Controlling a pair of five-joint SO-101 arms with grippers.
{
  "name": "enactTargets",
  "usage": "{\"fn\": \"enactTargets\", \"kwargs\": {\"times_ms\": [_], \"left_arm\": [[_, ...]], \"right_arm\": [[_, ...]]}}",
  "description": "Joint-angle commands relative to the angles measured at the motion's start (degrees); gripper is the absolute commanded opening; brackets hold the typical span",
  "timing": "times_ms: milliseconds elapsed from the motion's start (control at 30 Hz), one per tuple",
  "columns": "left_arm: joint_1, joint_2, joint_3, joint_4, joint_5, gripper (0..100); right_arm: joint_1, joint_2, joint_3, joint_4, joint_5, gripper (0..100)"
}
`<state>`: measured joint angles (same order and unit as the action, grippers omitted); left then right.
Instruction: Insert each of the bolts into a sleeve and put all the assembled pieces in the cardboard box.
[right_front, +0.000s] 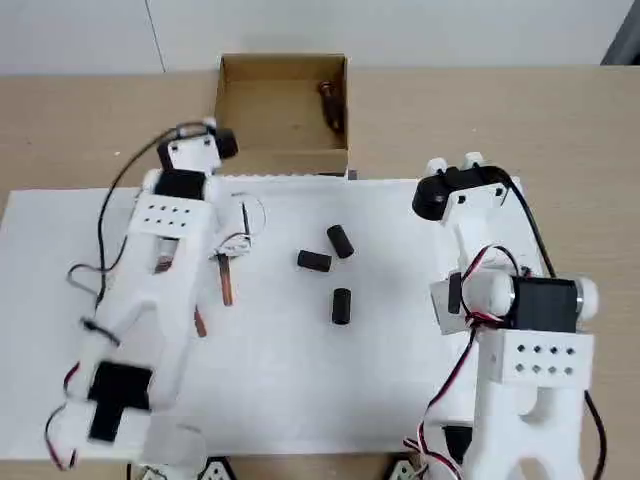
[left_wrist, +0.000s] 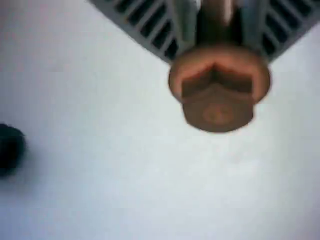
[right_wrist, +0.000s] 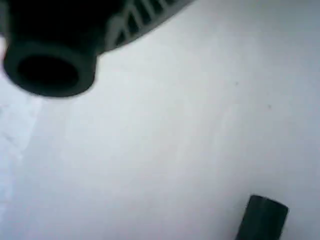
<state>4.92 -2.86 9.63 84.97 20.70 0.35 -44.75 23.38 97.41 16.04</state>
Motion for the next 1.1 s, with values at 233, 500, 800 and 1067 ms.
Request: {"fn": "enactTargets", "kwargs": {"times_ms": [233,500,800,1067], "left_arm": [[0.3,-29.8,1.8,1.8,-10.7,0],[0.2,-52.6,24.1,-14.2,-11.6,0],[0.3,-76.0,46.4,-28.9,-11.0,0],[9.5,-91.0,60.8,-41.0,-2.0,0]], "right_arm": [[0.5,-22.8,5.6,-3.4,0.2,0.3],[0.0,-40.0,25.1,-19.2,-4.8,0.2],[-1.5,-47.9,40.2,-29.8,-5.9,0.3],[-15.3,-51.2,52.1,-41.5,-9.6,0.2]]}}
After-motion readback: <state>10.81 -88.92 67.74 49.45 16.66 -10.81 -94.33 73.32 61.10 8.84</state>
